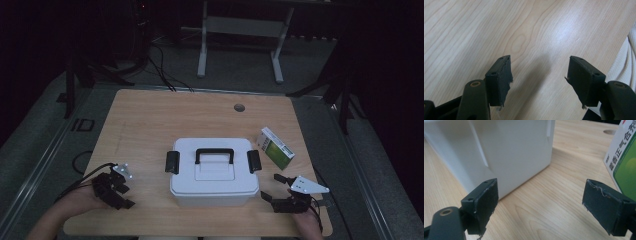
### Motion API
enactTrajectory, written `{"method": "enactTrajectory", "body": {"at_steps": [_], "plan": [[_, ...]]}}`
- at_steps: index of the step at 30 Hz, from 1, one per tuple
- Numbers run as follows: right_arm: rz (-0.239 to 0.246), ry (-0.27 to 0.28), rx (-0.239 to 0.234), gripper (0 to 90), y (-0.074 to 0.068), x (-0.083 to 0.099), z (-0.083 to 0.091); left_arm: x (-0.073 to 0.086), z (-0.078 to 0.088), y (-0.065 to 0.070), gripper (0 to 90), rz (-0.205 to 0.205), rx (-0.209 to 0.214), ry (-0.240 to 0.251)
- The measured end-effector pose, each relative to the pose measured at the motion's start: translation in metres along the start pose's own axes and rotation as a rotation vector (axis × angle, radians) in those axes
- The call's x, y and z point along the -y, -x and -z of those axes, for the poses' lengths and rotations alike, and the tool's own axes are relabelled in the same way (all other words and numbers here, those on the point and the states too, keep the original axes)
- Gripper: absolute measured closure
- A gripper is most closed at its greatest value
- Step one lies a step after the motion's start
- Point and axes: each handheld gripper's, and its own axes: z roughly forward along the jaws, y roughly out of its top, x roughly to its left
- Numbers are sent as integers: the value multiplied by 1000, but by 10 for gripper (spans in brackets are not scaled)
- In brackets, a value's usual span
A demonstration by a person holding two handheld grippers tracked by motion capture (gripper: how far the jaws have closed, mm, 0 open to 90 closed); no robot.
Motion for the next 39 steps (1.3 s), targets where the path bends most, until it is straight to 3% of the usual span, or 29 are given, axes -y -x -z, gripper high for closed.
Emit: {"method": "enactTrajectory", "body": {"at_steps": [8, 14, 17, 24, 34, 39], "plan": [[-19, 27, -13, 131, 2, 1, 5, -2, 16, -3, 356, -9, 1, -18], [-41, 45, -19, 134, 4, 2, 8, -11, 32, 0, 358, -44, -17, -11], [-45, 43, -15, 134, 4, 2, 8, -17, 38, 5, 359, -71, -6, -7], [-47, 42, -15, 134, 4, 2, 8, -39, 55, 18, 368, -148, -6, -29], [-51, 44, -19, 134, 5, 2, 8, -68, 76, 30, 368, -216, -11, -33], [-56, 46, -23, 134, 5, 2, 8, -84, 87, 37, 368, -249, -17, -62]]}}
